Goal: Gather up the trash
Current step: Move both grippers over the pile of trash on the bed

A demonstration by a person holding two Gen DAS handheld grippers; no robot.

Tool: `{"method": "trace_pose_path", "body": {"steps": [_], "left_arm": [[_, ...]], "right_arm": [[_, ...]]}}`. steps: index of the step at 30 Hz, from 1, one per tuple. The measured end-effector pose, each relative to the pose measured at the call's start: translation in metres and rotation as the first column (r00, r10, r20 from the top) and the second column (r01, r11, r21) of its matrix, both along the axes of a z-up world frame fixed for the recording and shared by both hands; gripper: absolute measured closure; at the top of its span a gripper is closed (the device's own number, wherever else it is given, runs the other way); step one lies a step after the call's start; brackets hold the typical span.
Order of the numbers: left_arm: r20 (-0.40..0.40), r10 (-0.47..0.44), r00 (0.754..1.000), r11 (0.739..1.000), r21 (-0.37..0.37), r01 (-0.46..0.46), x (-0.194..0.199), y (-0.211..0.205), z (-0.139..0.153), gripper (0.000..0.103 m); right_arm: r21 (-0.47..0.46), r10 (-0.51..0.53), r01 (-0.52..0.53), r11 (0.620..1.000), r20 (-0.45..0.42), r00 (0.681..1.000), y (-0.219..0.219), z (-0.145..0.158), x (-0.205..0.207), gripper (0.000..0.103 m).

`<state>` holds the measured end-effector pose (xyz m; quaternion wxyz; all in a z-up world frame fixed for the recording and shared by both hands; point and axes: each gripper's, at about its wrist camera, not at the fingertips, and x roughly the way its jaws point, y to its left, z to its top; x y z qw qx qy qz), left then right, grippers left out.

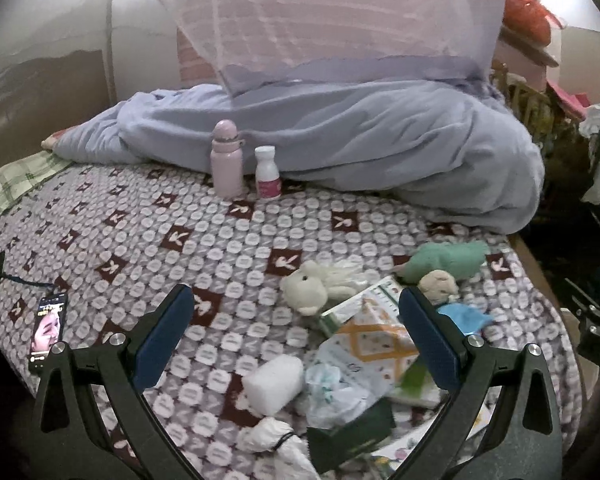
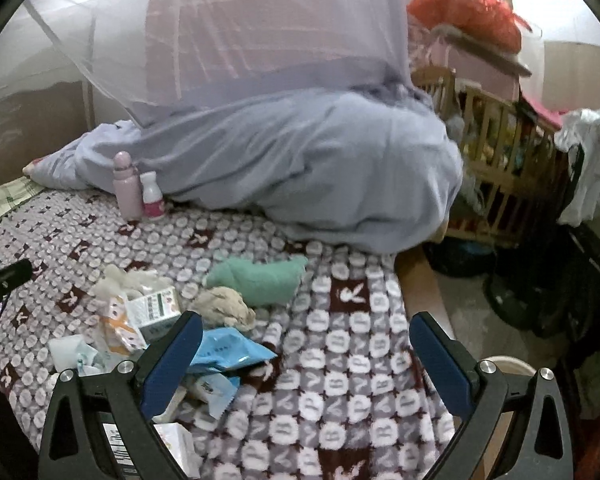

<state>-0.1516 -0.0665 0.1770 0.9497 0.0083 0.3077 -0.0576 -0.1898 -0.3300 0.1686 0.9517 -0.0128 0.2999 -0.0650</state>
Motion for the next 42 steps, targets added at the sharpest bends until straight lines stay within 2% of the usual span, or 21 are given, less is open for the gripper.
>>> {"method": "trace_pose_path", "body": {"steps": [13,42], "left_arm": [[0.064,0.021,0.998,1.000,-0.002,-0.021,-0.018,-0.001,0.018,0.001],[0.063,0.036,0.997,0.999,-0.024,-0.034,-0.017,0.006,0.021,0.001]], "right_arm": [[-0.013,0.037,-0.035,0.999,0.102,0.994,0.017,0.024,-0.021,0.000],[0.003,0.066,-0.067,0.998,0.132,0.989,0.027,0.028,-0.025,0.000]]}}
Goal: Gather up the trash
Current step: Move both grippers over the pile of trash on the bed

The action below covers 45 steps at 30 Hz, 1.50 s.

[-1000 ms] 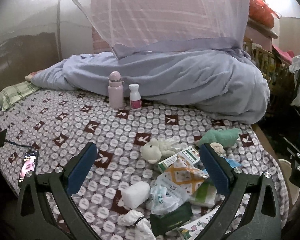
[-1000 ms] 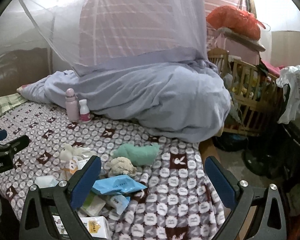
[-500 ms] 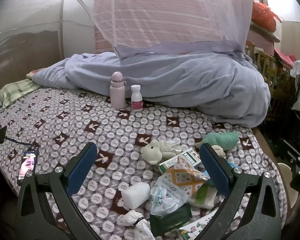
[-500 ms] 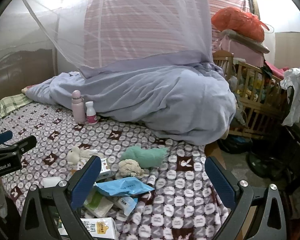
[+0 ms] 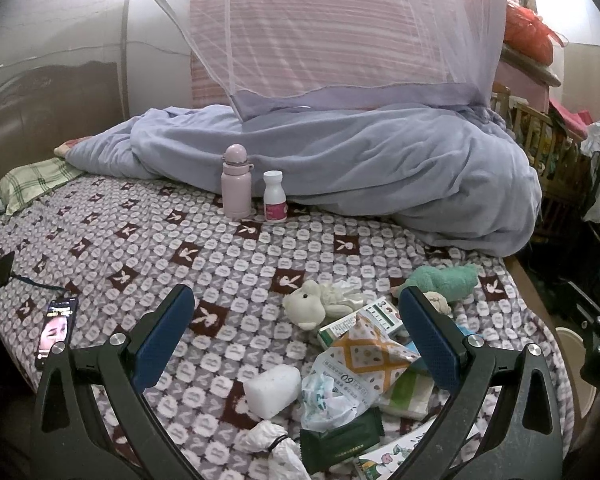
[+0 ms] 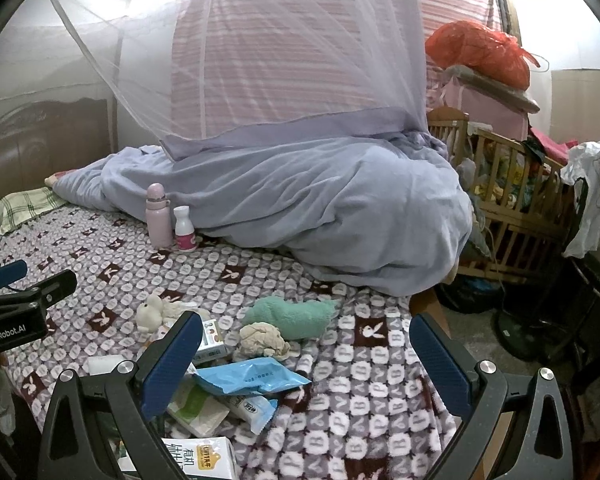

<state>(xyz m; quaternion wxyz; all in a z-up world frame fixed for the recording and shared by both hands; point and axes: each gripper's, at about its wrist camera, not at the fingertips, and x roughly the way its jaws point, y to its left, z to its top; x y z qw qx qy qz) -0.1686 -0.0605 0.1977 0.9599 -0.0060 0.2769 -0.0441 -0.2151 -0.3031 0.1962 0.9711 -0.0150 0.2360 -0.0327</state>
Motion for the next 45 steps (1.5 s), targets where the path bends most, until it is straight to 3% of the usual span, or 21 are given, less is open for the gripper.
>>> {"method": "trace_pose_path", "body": {"steps": [14,25,31,36,45], "left_arm": [[0.000,0.000,1.000,1.000,0.000,0.000,0.000,0.001,0.000,0.001],[-0.048,0.008,0.999,1.000,-0.012,-0.008,0.007,0.013,-0.009,0.001],[-0.113,0.007,0.994,1.000,0.017,-0.005,0.013,0.029,-0.028,0.001],[-0.187,-0.002,0.982,0.999,0.035,0.009,0.013,0.044,-0.051,0.001],[-0.330,-0.070,0.941,0.996,0.026,0.084,0.001,0.064,-0.086,0.001]], "right_arm": [[-0.003,0.003,-0.003,1.000,-0.005,1.000,0.001,-0.001,0.000,0.000],[-0.004,0.038,-0.038,0.999,-0.051,0.998,0.000,-0.010,0.005,0.000],[-0.011,0.081,-0.083,0.996,-0.114,0.990,0.005,-0.026,0.012,0.000],[0.064,0.148,-0.138,0.988,-0.213,0.966,0.001,-0.048,0.016,0.001],[0.087,0.170,-0.151,0.985,-0.298,0.939,-0.004,-0.079,0.024,0.001]]}}
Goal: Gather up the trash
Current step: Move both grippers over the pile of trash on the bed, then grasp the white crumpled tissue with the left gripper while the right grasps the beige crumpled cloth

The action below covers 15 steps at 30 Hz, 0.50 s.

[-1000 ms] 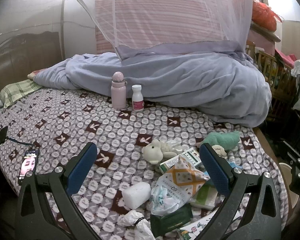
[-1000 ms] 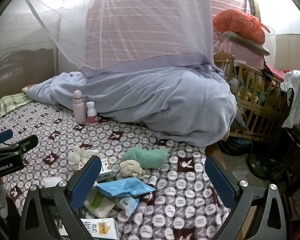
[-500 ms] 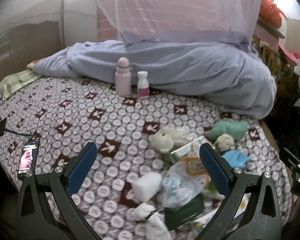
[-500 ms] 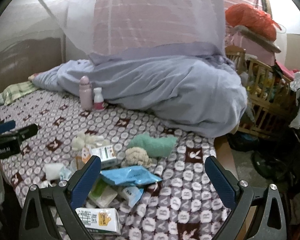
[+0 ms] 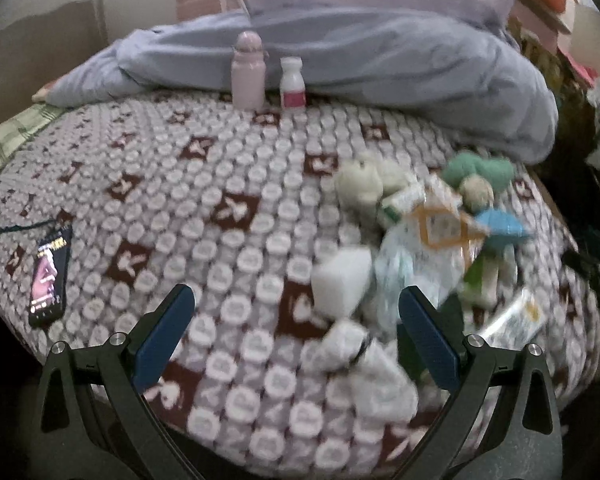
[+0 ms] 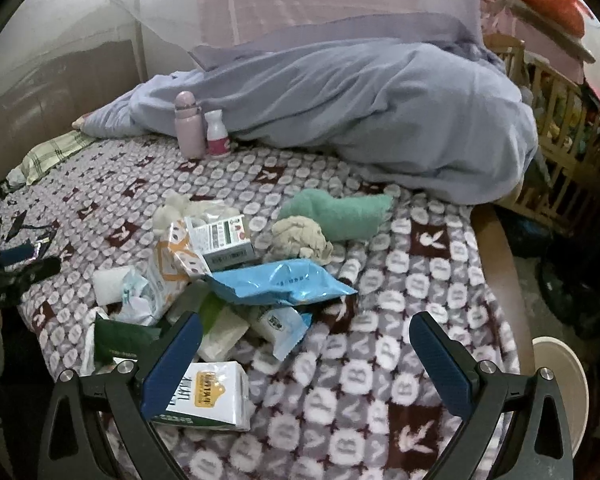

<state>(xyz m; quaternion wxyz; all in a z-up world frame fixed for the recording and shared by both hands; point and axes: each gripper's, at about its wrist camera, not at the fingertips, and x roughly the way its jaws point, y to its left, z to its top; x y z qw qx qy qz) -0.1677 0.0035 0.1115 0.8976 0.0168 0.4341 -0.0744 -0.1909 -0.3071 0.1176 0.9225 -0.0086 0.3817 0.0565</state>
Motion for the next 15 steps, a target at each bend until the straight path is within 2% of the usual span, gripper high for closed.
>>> {"method": "trace_pose_path", "body": {"steps": [7,11,15], "left_arm": [[-0.070,-0.085,0.994,0.996,0.034,0.088,-0.006,-0.007,-0.029,0.001],[-0.104,-0.135,0.985,0.991,-0.001,0.136,-0.003,-0.010,-0.039,0.001],[-0.118,-0.202,0.972,0.979,-0.029,0.200,-0.002,-0.013,-0.042,0.001]], "right_arm": [[0.053,-0.017,0.020,0.998,-0.060,0.998,-0.011,-0.020,0.025,0.001],[0.065,0.025,-0.020,0.998,-0.088,0.996,-0.004,-0.026,0.039,0.002],[0.007,0.053,-0.053,0.999,-0.085,0.995,0.001,-0.024,0.041,0.002]]}}
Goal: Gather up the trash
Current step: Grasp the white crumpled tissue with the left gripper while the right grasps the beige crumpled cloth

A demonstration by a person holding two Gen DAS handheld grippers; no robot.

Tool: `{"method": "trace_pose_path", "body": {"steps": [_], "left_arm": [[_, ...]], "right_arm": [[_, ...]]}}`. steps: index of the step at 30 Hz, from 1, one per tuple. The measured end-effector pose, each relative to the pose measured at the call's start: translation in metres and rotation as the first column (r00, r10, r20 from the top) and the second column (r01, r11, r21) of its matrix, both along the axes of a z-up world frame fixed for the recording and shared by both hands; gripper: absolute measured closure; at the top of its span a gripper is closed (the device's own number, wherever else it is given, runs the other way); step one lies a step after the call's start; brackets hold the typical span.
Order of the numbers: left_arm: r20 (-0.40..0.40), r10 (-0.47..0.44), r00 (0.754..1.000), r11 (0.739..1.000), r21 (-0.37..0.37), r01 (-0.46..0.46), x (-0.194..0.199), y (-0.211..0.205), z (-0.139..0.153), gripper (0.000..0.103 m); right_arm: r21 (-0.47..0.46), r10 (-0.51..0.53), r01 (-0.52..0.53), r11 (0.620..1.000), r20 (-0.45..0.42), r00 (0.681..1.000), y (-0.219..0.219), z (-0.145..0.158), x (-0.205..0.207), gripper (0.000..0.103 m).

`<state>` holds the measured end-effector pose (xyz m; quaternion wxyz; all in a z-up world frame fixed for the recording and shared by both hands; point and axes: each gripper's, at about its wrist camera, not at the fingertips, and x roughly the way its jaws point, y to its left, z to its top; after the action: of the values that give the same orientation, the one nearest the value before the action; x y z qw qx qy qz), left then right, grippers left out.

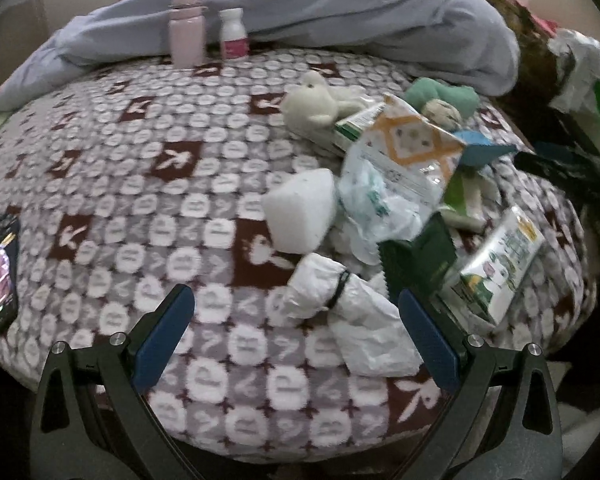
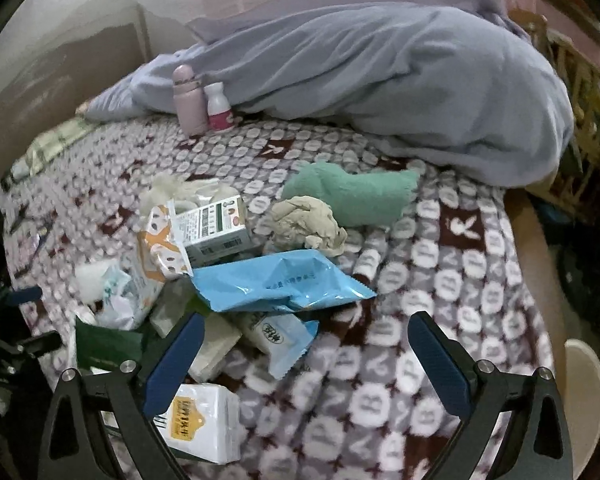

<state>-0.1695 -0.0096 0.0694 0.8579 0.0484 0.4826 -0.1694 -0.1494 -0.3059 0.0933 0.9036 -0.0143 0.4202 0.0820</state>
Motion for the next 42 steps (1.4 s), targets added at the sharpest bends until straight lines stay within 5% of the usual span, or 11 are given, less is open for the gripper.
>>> {"method": "trace_pose_path", "body": {"steps": [8,11,13,16,19,21,23,27,29,42], "left_arm": [[-0.032,-0.059,0.998,0.998,-0.013,0.059,0.003,-0.002,-0.011,0.001],[-0.031,-0.061,0.998,0.998,-0.009,0.061,0.005,0.001,-0.015,0.001],[-0.055,-0.060,0.997,0.998,-0.013,0.059,0.010,0.002,-0.021,0.003],[-0.090,-0.082,0.993,0.996,-0.027,0.079,0.015,-0.002,-0.030,0.015],[-0.105,-0.104,0.989,0.994,-0.044,0.100,0.018,-0.006,-0.033,0.026],[-0.114,-0.116,0.987,0.993,-0.050,0.111,0.019,-0.008,-0.034,0.037],[-0.132,-0.129,0.983,0.990,-0.083,0.118,0.020,-0.010,-0.035,0.058],[-0.146,-0.125,0.981,0.986,-0.132,0.106,0.021,-0.008,-0.029,0.073],[-0.154,-0.106,0.982,0.985,-0.151,0.082,0.021,-0.005,-0.026,0.082],[-0.044,-0.047,0.998,0.980,-0.196,0.037,0.021,-0.006,0.032,0.084]], "right_arm": [[0.089,-0.020,0.021,0.996,-0.010,1.000,-0.020,0.014,0.043,0.007],[0.228,0.055,-0.046,0.973,-0.032,0.998,-0.022,0.025,0.055,0.007],[0.190,0.036,-0.030,0.981,-0.032,0.999,-0.018,0.026,0.063,0.007],[0.060,0.041,-0.038,0.997,-0.050,0.998,0.000,0.011,0.084,0.016],[0.032,0.040,-0.037,0.999,-0.088,0.995,0.007,-0.010,0.104,0.030],[0.004,0.026,-0.025,1.000,-0.109,0.994,0.010,-0.027,0.117,0.051],[0.008,0.036,-0.036,0.999,-0.145,0.989,0.012,-0.038,0.123,0.064],[-0.015,0.048,-0.050,0.999,-0.117,0.992,0.017,-0.037,0.116,0.074],[0.008,0.041,-0.040,0.999,-0.088,0.995,0.013,-0.029,0.110,0.075],[0.081,0.018,-0.019,0.997,0.019,1.000,-0.012,0.016,0.059,0.075]]}}
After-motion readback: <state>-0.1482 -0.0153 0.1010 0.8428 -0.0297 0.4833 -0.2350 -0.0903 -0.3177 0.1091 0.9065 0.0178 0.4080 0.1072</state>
